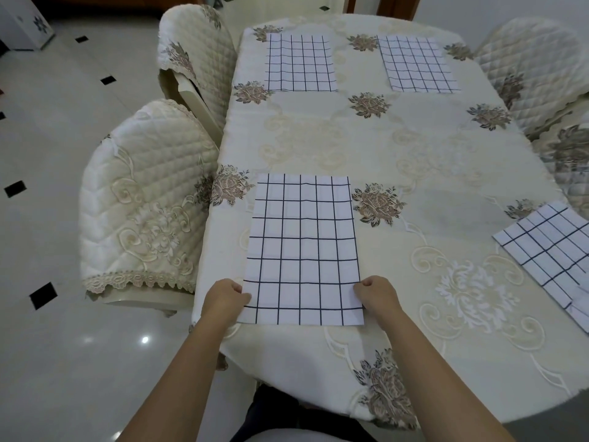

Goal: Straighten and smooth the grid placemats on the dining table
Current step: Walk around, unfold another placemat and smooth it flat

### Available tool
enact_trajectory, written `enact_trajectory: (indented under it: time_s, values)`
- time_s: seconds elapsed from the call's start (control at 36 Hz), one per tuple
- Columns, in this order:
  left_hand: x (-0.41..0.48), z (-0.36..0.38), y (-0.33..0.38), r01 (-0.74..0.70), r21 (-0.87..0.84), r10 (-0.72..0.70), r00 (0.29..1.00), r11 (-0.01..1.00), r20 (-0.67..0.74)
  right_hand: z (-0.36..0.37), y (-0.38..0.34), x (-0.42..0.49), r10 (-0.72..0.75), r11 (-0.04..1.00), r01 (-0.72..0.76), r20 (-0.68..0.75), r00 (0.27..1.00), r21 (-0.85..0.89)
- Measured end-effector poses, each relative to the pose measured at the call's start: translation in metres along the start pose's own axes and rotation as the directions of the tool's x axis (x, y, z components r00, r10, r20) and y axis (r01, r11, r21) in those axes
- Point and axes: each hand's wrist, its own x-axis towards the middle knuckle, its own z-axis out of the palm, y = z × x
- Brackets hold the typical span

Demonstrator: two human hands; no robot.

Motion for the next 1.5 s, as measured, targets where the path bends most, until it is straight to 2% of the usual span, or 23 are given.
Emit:
enact_trajectory:
  time_s: [0.75,1.19,1.39,1.44,1.5]
  values:
    - [-0.001,0.009,-0.003,-0.080,-0.081,0.068,0.987,0.993,-0.147,0.004,-0.003,-0.005,-0.056,0.998,0.056,-0.120,0.991,0.001]
    - [-0.011,0.017,-0.007,-0.107,-0.183,0.073,0.980,0.977,-0.184,0.008,0.001,-0.015,-0.056,0.998,0.056,-0.108,0.993,-0.003]
    - [-0.012,0.019,-0.012,-0.116,-0.153,0.082,0.974,0.981,-0.212,0.008,0.002,-0.015,-0.038,0.998,0.044,-0.134,0.990,0.042]
    - [-0.012,0.023,-0.010,-0.129,-0.071,0.103,0.949,0.989,-0.298,0.009,0.001,-0.017,-0.039,0.999,0.044,-0.197,0.980,0.021]
    - [-0.014,0.030,-0.009,-0.176,0.066,0.187,0.898,0.982,-0.399,0.013,0.000,-0.019,-0.106,0.989,0.065,-0.331,0.938,-0.132]
